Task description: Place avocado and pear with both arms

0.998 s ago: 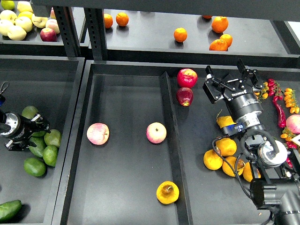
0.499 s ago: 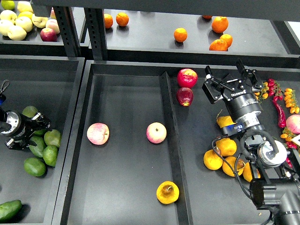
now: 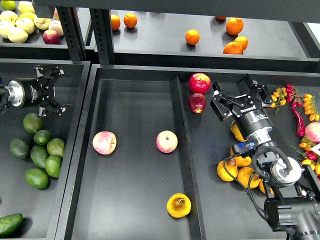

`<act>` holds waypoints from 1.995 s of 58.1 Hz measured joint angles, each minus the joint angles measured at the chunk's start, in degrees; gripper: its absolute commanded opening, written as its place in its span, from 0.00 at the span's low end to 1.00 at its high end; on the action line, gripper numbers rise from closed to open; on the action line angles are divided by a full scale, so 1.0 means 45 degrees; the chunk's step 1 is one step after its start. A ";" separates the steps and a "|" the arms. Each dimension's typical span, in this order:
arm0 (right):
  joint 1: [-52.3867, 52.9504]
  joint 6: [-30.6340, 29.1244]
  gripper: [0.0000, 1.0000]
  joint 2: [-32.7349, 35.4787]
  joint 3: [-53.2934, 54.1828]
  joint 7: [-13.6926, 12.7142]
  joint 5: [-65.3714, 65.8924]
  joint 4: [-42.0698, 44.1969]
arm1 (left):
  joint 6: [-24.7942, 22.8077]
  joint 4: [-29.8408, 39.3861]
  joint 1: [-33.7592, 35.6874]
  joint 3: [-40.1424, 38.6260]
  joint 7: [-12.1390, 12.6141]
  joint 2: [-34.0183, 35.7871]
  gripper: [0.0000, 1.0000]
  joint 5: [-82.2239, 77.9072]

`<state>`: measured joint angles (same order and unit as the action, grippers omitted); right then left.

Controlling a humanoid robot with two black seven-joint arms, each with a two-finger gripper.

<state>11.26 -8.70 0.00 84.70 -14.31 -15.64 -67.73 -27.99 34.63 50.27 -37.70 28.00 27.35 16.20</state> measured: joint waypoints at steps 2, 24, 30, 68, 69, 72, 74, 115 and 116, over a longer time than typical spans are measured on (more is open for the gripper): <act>-0.0030 -0.0003 0.99 0.0000 0.0000 0.0000 0.0000 0.0025 | 0.0000 0.0197 -0.0257 -0.0334 -0.0001 -0.0021 0.98 0.0249; -0.0309 -0.0055 0.99 0.0000 -0.0033 -0.0299 -0.0021 0.0144 | -0.0003 0.3327 -0.4334 -0.6055 -0.0003 -0.2340 0.98 0.0913; -0.0430 -0.0264 0.99 0.0000 -0.0150 -0.0391 -0.0020 0.0173 | -0.0004 0.4252 -0.5132 -0.7147 -0.0002 -0.3253 0.98 0.0910; -0.0733 -0.0704 0.99 -0.0001 -0.0561 -0.1468 -0.0061 0.0288 | -0.0004 0.8808 -1.0003 -0.9267 0.0003 -0.6072 0.98 -0.0268; -0.0732 -0.0704 0.99 0.0000 -0.0561 -0.1501 -0.0061 0.0287 | -0.0004 0.8869 -1.0072 -0.9223 0.0004 -0.6075 0.98 -0.0398; -0.0727 -0.0704 0.99 0.0000 -0.0562 -0.1579 -0.0068 0.0285 | -0.0004 0.9063 -1.0280 -0.9095 0.0003 -0.6077 0.99 -0.0845; -0.0717 -0.0704 0.99 0.0000 -0.0562 -0.1622 -0.0072 0.0281 | -0.0004 0.9166 -1.0403 -0.9040 0.0004 -0.6078 0.99 -0.1146; 0.1709 -0.2010 0.99 0.4830 -0.5155 -0.3044 0.0004 -0.0324 | 0.0516 0.9352 -1.0806 -0.8913 -0.2136 -0.6079 0.99 -0.3463; 0.1781 -0.2287 0.99 0.4985 -0.5450 -0.3043 0.0065 -0.0294 | 0.0516 0.9352 -1.0815 -0.8915 -0.2272 -0.6079 0.99 -0.3463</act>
<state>19.28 -19.00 22.43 60.18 -28.01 -15.35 -69.05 -25.66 76.71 1.61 -77.82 17.77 0.00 0.62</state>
